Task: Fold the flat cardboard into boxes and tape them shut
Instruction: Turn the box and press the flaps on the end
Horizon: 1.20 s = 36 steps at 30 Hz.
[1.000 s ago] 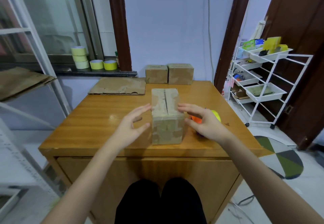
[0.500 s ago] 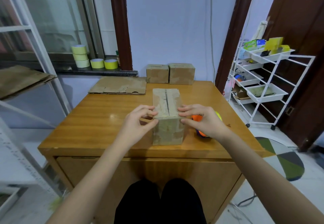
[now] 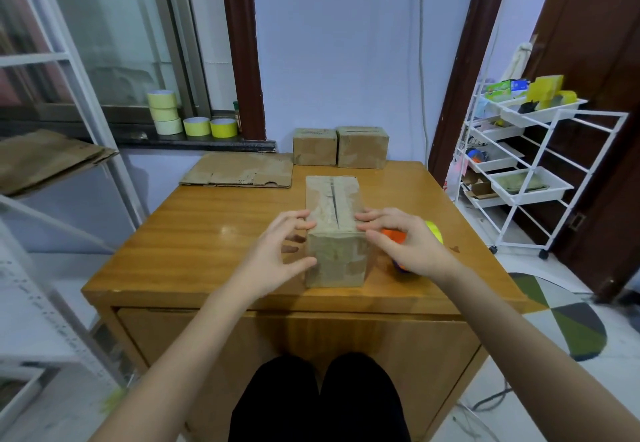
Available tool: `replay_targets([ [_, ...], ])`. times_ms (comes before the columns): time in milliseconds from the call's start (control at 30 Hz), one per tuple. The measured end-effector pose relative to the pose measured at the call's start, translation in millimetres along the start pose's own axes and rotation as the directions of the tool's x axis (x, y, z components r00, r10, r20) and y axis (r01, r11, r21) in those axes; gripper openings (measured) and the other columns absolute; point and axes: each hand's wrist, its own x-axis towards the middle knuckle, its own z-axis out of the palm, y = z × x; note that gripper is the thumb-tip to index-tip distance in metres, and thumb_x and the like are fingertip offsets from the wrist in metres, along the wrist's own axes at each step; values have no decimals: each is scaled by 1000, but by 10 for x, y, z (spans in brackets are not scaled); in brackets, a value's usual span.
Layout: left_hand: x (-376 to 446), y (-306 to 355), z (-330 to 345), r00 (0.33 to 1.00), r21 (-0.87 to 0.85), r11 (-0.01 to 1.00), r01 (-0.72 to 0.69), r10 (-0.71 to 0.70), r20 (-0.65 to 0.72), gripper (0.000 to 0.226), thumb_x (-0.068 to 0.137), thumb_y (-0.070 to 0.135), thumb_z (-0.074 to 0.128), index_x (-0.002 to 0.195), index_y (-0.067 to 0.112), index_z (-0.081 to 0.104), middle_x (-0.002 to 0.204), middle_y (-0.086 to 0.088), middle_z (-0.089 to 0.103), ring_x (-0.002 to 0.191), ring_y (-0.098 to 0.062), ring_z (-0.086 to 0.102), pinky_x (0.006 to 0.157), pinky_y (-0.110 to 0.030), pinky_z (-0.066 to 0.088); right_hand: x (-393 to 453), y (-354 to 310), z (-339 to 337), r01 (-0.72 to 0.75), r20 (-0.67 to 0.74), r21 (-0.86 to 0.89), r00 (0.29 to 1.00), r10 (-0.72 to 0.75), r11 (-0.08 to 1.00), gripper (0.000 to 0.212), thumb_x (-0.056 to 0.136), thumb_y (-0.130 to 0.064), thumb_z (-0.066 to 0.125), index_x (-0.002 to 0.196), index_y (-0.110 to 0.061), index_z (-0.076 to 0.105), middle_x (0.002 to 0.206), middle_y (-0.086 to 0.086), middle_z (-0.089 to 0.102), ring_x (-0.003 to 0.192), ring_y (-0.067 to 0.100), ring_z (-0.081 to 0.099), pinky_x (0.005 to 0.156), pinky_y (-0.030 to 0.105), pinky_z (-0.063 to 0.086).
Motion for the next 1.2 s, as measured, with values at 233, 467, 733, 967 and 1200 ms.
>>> replay_targets([
  [233,163,303,-6,987,212,973,88,-58,-147,37,86,55,53,81,19,61,101,13,55,91,-2,56,77,-24,48,202,-197,49,-33,-41,-252,999,24,967,24,83,-37,70,67,-20,66,83,-17,62,89,11,54,81,40,47],
  [467,110,187,55,970,503,851,-155,228,-87,37,90,44,51,98,8,59,104,-2,56,89,-13,59,72,-25,50,-24,75,233,214,-79,-337,964,-254,917,12,94,-31,49,95,-21,54,107,0,62,105,25,56,81,34,45],
  [733,-28,158,188,972,507,858,-83,182,-149,43,95,39,48,121,6,54,128,-2,50,115,-13,53,86,-20,39,-75,-24,402,38,-224,-261,970,-99,965,32,82,-43,63,95,-16,56,112,-3,60,116,15,50,84,30,47],
  [967,85,193,126,979,294,956,-25,82,-184,31,85,32,68,102,8,62,109,4,55,97,-12,59,86,-35,52,23,-5,389,52,-274,-199,956,-106,979,26,73,-26,81,81,-14,60,96,-8,61,97,19,56,74,18,42],
  [1200,103,97,-24,998,36,999,-23,25,-60,16,91,7,59,102,17,66,110,20,52,107,8,52,97,-24,43,4,113,193,113,-121,33,987,-108,993,14,83,-17,65,93,-10,72,107,-11,65,115,11,55,100,42,45],
])
